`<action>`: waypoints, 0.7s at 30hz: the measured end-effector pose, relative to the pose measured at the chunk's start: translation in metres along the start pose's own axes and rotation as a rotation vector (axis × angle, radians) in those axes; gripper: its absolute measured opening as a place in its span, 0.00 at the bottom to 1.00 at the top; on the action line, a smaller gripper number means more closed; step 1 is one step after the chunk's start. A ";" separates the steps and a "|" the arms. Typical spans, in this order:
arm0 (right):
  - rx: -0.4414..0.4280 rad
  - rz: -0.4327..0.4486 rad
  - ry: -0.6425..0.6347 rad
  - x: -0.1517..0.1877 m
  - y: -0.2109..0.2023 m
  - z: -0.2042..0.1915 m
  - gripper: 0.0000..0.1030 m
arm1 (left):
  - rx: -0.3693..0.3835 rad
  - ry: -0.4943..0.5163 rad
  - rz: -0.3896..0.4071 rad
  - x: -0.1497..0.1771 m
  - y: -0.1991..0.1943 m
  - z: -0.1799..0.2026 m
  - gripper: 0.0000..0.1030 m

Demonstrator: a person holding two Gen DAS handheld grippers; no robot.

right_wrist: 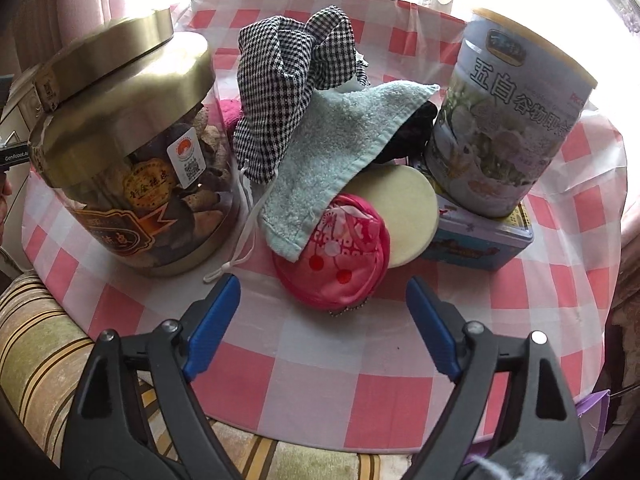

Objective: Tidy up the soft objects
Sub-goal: 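Move both tools back over the table toward the remaining items, then grasp the small yellow sponge with the left tool while the right tool grasps the pink coin purse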

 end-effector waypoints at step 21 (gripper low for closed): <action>0.018 -0.016 -0.053 -0.024 0.052 -0.015 0.89 | 0.048 0.054 -0.098 -0.022 0.075 0.015 0.28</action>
Point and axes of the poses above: each gripper's, at about its wrist camera, not at the fingertips, and y roughly the way its jaws point, z to its right, x to its underside, the point moved 1 cm from there along y, roughly the way its jaws point, and after that the axes turned 1 degree about z, right-handed, at the moved point
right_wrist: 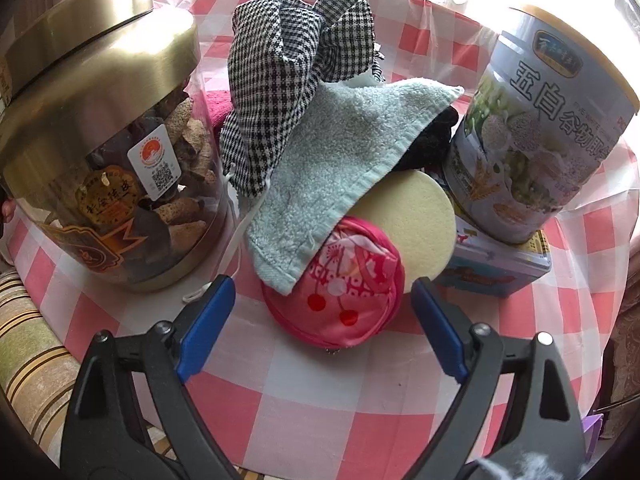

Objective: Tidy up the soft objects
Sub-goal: 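Grasp the small yellow sponge with the left tool while the right tool grasps the pink coin purse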

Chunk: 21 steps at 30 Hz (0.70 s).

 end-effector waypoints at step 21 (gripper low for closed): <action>-0.014 0.005 -0.030 -0.007 0.035 -0.016 0.97 | 0.149 -0.146 0.124 -0.003 -0.043 0.032 0.28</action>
Point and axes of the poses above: each gripper's, at about its wrist camera, not at the fingertips, and y roughly the way its jaws point, z to its right, x to its underside, the point moved 1 cm from there along y, roughly the way its jaws point, and after that the axes turned 1 degree about z, right-handed, at the moved point
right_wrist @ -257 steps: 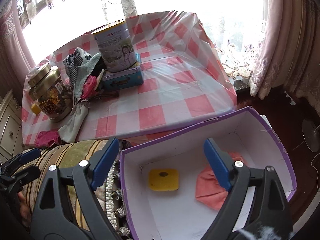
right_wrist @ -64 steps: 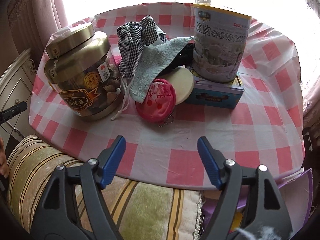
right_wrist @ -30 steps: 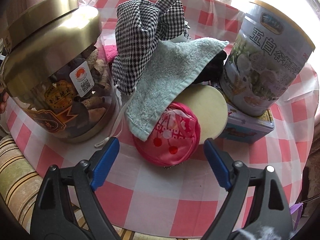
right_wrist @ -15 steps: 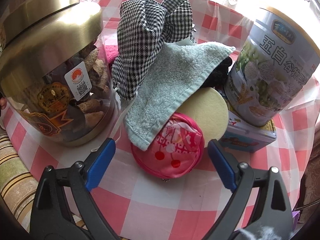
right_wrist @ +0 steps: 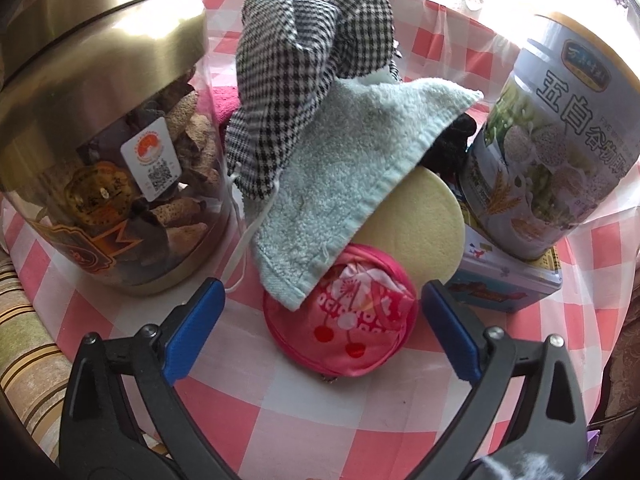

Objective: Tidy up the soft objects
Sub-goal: 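Grasp the small yellow sponge with the left tool while the right tool grasps the pink coin purse, then lift the sponge and coin purse toward the white box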

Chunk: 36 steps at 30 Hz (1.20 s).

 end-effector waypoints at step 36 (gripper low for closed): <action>-0.097 -0.118 0.186 0.034 -0.018 0.041 0.21 | 0.081 -0.192 0.059 0.075 -0.057 0.012 0.28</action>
Point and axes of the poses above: each gripper's, at about its wrist camera, not at the fingertips, and y roughly the way its jaws point, z to its right, x to its underside, the point moved 1 cm from there along y, roughly the way its jaws point, and after that the axes turned 1 degree about z, right-handed, at the moved point
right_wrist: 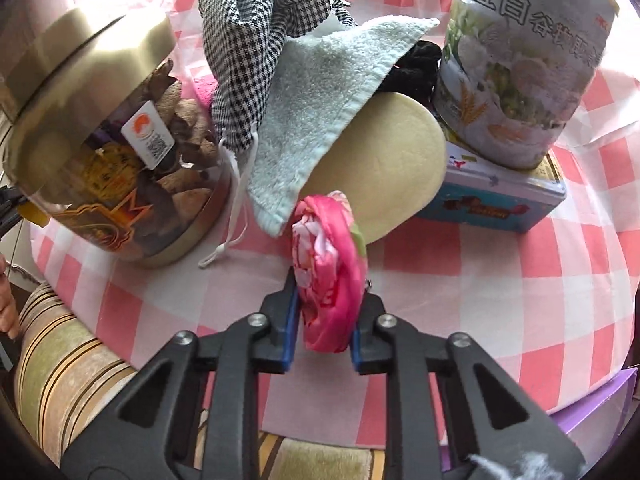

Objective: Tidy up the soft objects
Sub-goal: 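Lift the sponge and coin purse toward the white box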

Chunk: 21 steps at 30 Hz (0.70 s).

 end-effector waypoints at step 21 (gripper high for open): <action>-0.018 0.112 0.013 0.082 -0.130 0.026 0.19 | 0.076 0.057 0.016 0.050 -0.052 0.060 0.28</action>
Point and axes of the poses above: each gripper's, at about its wrist camera, not at the fingertips, and y roughly the way its jaws point, z to its right, x to its underside, the point moved 1 cm from there along y, roughly the way its jaws point, and after that the axes turned 1 degree about z, right-handed, at the moved point
